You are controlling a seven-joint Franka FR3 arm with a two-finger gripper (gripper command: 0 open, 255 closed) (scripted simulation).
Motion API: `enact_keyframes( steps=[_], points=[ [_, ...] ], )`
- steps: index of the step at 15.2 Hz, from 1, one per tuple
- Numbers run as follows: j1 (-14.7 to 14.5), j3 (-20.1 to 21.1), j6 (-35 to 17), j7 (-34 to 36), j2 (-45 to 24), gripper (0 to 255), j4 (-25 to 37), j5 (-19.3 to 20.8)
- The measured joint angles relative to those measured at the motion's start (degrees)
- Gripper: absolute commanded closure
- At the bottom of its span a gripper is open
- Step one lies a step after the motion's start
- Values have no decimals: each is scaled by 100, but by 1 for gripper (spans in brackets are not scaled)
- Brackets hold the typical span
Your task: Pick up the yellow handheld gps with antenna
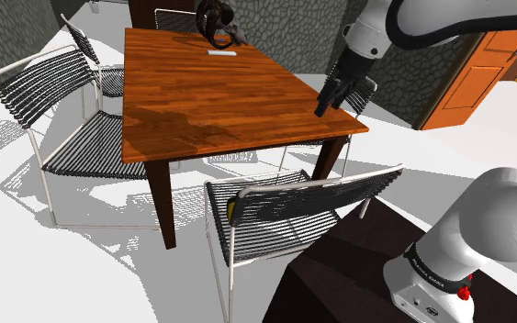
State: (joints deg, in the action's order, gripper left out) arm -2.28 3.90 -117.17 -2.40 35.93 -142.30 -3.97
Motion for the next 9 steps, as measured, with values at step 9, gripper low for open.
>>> enact_keyframes(
  steps=[9],
  points=[
    [-425,119,-1760,-377,-1388,0,-377,-492]
  ],
)
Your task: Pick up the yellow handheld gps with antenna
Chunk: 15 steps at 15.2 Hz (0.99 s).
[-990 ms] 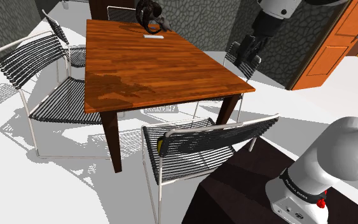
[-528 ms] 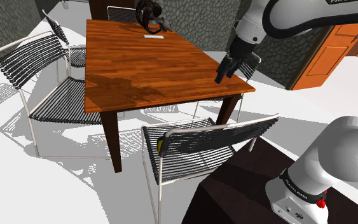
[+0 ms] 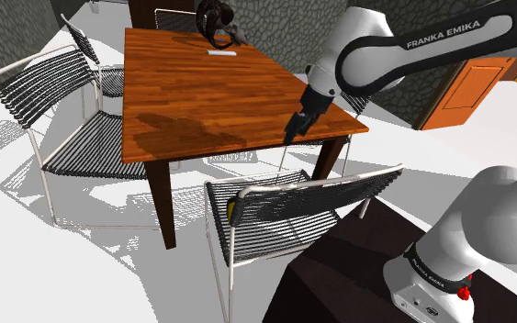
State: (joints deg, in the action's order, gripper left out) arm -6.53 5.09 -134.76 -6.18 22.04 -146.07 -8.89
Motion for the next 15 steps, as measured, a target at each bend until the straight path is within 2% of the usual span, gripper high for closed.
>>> enact_keyframes(
  steps=[11,15],
  points=[
    [-555,198,-1927,-892,-2363,0,425,-930],
    [-614,371,-2391,-1363,-3231,0,822,-1337]
  ],
)
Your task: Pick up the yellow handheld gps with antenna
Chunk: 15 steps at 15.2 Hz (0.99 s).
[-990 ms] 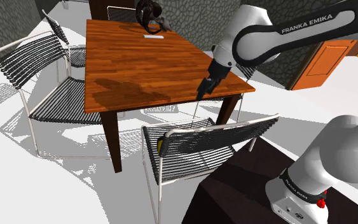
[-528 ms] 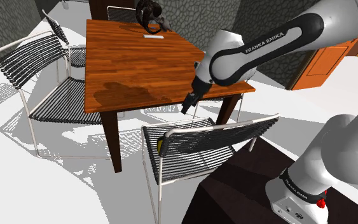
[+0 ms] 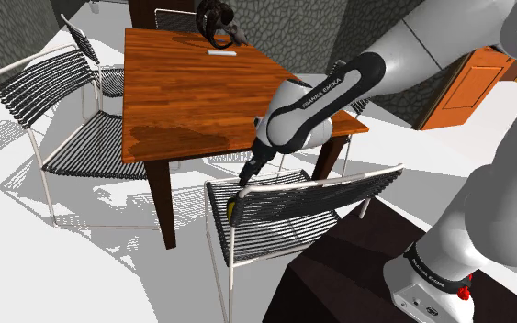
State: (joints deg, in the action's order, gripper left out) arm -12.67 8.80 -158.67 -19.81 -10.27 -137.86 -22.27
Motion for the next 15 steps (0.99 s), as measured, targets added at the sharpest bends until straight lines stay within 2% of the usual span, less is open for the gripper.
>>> enact_keyframes(
  steps=[5,12,13,15],
  points=[
    [0,285,-450,-401,-931,0,479,-305],
    [86,433,-871,-638,-1508,0,636,-447],
    [90,439,-897,-648,-1547,255,649,-453],
    [94,446,-922,-658,-1569,255,659,-458]
  ],
)
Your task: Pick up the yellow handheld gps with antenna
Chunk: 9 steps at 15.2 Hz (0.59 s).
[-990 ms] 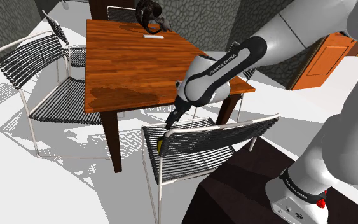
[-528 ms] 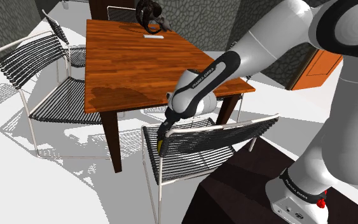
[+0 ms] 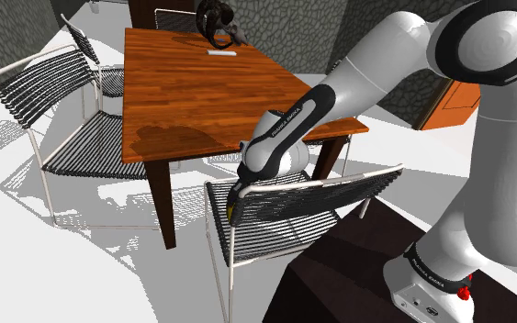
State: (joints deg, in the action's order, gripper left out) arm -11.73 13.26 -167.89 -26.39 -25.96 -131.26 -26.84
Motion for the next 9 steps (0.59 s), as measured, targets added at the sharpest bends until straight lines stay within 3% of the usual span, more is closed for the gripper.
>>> enact_keyframes(
  steps=[9],
  points=[
    [-2,-5,24,9,39,255,-18,3]
  ],
)
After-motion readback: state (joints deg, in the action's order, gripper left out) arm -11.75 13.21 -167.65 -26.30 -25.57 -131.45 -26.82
